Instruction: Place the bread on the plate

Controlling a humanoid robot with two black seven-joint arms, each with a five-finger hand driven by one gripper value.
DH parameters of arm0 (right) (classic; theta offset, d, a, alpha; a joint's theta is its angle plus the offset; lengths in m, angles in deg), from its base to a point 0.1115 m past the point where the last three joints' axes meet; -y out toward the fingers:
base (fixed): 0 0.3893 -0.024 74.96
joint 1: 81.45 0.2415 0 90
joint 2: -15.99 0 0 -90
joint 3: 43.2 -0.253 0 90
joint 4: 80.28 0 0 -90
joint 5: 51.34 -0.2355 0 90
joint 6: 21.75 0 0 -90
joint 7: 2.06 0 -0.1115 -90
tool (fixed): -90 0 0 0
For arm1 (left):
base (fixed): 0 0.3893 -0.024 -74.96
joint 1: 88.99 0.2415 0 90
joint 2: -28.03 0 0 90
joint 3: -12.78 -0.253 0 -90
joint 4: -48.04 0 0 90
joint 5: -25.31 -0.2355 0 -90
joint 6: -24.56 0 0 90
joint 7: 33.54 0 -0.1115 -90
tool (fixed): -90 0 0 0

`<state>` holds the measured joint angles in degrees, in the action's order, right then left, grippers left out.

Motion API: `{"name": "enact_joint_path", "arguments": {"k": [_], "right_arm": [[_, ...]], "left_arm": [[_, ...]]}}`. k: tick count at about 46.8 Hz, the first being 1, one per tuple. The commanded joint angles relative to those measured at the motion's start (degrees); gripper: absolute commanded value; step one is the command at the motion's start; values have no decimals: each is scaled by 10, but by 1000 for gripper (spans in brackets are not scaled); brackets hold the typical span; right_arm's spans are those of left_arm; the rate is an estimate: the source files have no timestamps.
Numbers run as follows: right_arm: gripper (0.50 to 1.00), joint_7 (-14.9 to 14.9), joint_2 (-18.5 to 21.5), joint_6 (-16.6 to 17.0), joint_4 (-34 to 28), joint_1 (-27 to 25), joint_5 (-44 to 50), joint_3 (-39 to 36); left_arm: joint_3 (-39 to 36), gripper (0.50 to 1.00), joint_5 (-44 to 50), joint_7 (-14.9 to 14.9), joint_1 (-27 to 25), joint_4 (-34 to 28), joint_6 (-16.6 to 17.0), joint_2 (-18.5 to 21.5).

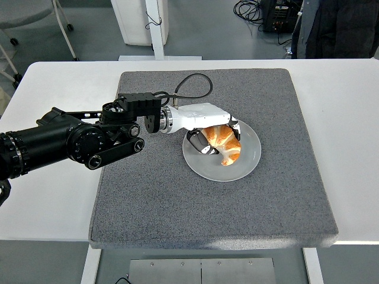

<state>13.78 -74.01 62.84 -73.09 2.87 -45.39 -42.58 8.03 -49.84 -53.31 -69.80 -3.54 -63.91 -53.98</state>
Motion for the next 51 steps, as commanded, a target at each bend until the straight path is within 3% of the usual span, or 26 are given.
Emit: {"name": "enact_joint_path", "arguments": {"k": [1, 43, 46, 48, 51], "right_arm": [[1000, 1, 0, 0, 0, 1, 0, 0], [1000, 0, 0, 0, 0, 1, 0, 0], [1000, 1, 0, 1, 0, 0, -1, 0], [1000, 1, 0, 0, 0, 0, 0, 0], [1000, 0, 0, 1, 0, 1, 0, 0]], "left_arm": [[0, 500, 0, 0, 3, 0, 1, 1], [1, 501, 3, 3, 18, 15, 7, -3], [3, 626, 9, 4, 16, 14, 3, -2], [4, 735, 11, 6, 16, 12, 1, -1], [3, 802, 12, 7, 15, 12, 0, -1]]}}
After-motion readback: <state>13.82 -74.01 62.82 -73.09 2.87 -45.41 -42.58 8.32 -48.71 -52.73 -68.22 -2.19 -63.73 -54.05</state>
